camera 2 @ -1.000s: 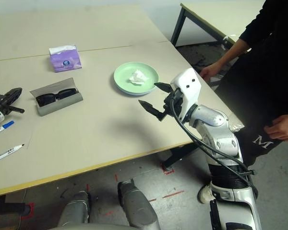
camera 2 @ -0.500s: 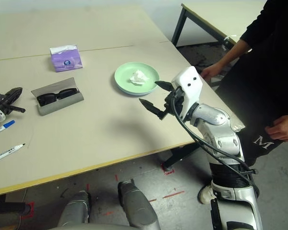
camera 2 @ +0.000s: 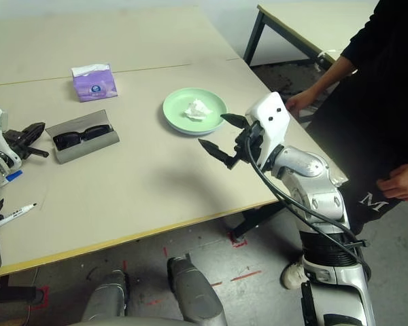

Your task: Organize and tidy the items on the table.

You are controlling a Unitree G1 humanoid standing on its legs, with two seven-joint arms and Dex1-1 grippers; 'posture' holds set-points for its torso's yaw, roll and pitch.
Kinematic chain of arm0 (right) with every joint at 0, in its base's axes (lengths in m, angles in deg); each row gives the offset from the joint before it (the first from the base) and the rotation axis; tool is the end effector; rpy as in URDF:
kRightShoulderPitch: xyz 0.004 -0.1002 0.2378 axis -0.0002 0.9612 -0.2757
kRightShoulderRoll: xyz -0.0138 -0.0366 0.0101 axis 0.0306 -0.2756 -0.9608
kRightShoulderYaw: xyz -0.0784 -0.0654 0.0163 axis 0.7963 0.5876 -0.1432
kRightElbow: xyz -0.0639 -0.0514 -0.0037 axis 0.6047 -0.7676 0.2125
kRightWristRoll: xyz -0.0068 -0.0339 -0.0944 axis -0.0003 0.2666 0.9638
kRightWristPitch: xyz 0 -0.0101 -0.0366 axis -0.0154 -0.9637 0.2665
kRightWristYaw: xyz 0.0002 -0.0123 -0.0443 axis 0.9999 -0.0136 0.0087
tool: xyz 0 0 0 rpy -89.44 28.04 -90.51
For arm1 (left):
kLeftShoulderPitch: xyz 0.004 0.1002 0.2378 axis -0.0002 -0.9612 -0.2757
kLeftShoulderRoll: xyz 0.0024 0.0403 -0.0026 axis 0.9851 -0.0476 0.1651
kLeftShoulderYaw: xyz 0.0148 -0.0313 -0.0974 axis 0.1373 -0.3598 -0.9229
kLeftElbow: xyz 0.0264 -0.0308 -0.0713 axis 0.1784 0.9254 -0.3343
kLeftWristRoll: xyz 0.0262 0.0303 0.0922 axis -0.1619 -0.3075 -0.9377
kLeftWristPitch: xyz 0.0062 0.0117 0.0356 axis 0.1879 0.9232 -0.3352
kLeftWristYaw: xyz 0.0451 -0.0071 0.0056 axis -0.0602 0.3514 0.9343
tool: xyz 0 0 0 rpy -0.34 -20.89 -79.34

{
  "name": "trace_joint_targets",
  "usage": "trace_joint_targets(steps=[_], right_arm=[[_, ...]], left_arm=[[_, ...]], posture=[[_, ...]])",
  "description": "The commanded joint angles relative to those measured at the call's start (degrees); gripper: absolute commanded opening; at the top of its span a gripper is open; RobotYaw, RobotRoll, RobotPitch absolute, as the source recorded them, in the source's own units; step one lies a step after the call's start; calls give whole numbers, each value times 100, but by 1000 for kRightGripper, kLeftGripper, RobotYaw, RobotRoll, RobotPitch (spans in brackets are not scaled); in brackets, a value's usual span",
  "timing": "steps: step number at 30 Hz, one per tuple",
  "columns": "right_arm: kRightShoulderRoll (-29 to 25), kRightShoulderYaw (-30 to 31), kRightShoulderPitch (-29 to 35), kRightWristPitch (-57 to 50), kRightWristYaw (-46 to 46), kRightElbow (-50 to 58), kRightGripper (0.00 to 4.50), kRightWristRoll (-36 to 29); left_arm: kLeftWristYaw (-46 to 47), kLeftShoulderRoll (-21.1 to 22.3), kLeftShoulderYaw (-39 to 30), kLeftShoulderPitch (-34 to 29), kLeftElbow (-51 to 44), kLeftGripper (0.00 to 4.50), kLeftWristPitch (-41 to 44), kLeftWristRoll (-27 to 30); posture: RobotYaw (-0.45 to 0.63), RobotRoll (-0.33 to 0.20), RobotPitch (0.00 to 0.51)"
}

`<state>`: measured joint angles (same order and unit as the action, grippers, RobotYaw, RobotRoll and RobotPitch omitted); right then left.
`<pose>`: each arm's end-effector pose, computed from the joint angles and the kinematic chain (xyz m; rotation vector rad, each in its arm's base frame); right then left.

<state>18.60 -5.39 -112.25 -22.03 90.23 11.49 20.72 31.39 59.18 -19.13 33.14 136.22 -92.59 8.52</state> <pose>0.2565 -0.2281 0.1908 -0.3748 -0.1085 0.7683 0.2918 0.3410 0.1299 0.2223 0.0038 -0.1630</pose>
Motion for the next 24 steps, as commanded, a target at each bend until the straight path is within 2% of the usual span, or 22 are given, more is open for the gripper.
trace_joint_targets(steps=[1, 14, 24], right_arm=[[-70, -115, 25, -93, -58, 94, 4500, -74], [-24, -204, -135, -119, -165, 60, 4500, -175], [-7, -180, -29, -153, -146, 104, 4500, -209]], left_arm=[[-182, 6, 168, -52, 82, 48, -79, -161], [-1247, 408, 595, -512, -273, 48, -473, -400], [-1659, 449, 897, -785, -637, 48, -712, -572]], posture=[[-249, 0, 161], [-246, 0, 158], [-246, 0, 162]])
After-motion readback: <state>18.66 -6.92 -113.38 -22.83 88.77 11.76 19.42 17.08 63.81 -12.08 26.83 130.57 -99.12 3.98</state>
